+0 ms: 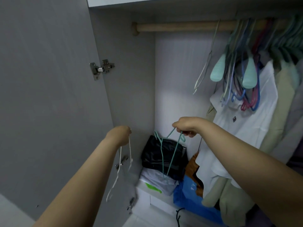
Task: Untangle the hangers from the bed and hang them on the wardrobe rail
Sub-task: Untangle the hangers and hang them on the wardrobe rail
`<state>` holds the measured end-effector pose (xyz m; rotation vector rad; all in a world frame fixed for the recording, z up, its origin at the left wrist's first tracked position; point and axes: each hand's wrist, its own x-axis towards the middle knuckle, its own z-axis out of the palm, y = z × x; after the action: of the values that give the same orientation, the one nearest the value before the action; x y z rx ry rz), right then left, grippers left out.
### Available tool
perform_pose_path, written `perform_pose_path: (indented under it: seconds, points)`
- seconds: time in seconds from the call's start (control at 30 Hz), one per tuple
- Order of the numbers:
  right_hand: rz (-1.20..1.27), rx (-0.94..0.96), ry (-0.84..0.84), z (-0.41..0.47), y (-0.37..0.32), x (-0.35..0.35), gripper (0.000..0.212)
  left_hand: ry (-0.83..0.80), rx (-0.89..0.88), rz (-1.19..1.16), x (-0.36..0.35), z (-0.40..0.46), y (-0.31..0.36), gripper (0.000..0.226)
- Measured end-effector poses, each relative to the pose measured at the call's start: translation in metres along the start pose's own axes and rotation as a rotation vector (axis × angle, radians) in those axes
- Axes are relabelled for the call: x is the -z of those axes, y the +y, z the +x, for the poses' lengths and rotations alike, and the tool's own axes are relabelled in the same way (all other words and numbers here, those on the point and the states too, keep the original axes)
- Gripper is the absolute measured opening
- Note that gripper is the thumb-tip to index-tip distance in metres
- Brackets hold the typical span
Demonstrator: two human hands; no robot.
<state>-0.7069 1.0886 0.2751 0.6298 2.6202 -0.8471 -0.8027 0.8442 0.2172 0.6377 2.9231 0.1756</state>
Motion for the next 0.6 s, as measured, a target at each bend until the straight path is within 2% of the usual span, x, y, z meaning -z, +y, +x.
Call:
perform_pose_path:
  seconds: [0.1, 0.23, 0.3, 0.37, 0.43, 0.5, 0.6]
  points:
    - [0.186, -0.049, 0.066, 0.004, -0.001, -0.006, 0.024, 0.011, -0.01, 0.118, -0.006, 0.0, -0.005, 0.047]
    - [0.497, 0.008, 0.2, 0.003, -0.014, -0.01, 0.023, 0.03, -0.055, 0.081, -0.009, 0.006, -0.004, 0.04]
    - [0.635, 0.128, 0.346, -0.001, -0.024, -0.01, 0.037, 0.067, -0.078, 0.07, -0.005, 0.008, 0.0, 0.037]
    - [0.777, 0.241, 0.504, -0.012, -0.034, -0.007, 0.049, 0.093, -0.067, 0.056, 0.0, 0.009, 0.002, 0.042]
    - [0.776, 0.347, 0.691, -0.018, -0.043, -0.002, 0.047, 0.146, -0.038, 0.061, 0.006, 0.008, 0.002, 0.045]
    - [0.732, 0.448, 0.877, -0.018, -0.049, 0.005, 0.043, 0.235, -0.015, 0.09, 0.01, 0.005, 0.003, 0.037]
    - [0.612, 0.536, 1.062, -0.01, -0.051, 0.022, 0.042, 0.404, -0.032, 0.163, 0.012, -0.003, 0.004, 0.04]
